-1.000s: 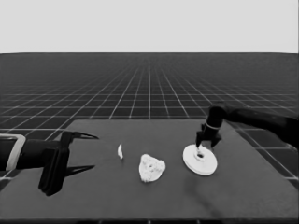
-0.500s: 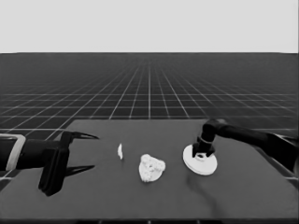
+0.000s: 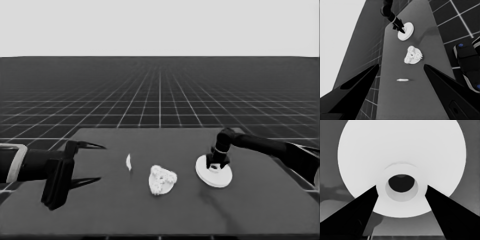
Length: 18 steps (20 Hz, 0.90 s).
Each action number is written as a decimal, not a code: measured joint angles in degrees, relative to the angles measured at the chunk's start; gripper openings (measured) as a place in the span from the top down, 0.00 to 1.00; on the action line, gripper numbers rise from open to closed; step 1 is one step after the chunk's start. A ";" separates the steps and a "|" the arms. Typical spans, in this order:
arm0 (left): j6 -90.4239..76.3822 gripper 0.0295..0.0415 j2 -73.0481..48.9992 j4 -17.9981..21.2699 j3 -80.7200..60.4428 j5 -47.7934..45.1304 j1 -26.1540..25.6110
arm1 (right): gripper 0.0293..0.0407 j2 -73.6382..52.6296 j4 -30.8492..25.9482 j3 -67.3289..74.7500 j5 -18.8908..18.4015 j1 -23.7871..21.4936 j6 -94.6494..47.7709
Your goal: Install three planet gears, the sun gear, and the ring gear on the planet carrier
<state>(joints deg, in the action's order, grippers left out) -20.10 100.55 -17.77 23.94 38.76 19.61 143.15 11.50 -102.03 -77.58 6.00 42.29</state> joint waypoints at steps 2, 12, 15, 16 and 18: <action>0.00 0.25 0.00 0.00 0.00 0.00 0.00 | 0.51 0.00 0.00 0.00 0.00 0.00 0.00; 0.00 0.25 0.00 0.00 0.00 0.00 0.00 | 0.51 -3.20 -6.77 6.83 -8.10 -10.40 2.60; 0.00 0.25 0.00 0.00 0.00 0.00 0.00 | 0.51 19.51 -2.85 16.27 -10.33 -8.21 35.73; 0.00 0.25 0.00 0.00 0.00 0.00 0.00 | 0.51 24.58 -2.65 12.72 -10.50 -7.96 36.46; 0.00 0.25 0.00 0.00 0.00 0.00 0.00 | 0.51 29.21 -2.48 8.22 -10.56 -7.75 36.28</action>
<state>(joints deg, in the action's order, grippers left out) -20.10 100.55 -17.77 23.94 38.76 19.61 172.35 9.02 -93.82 -88.14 -1.75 78.56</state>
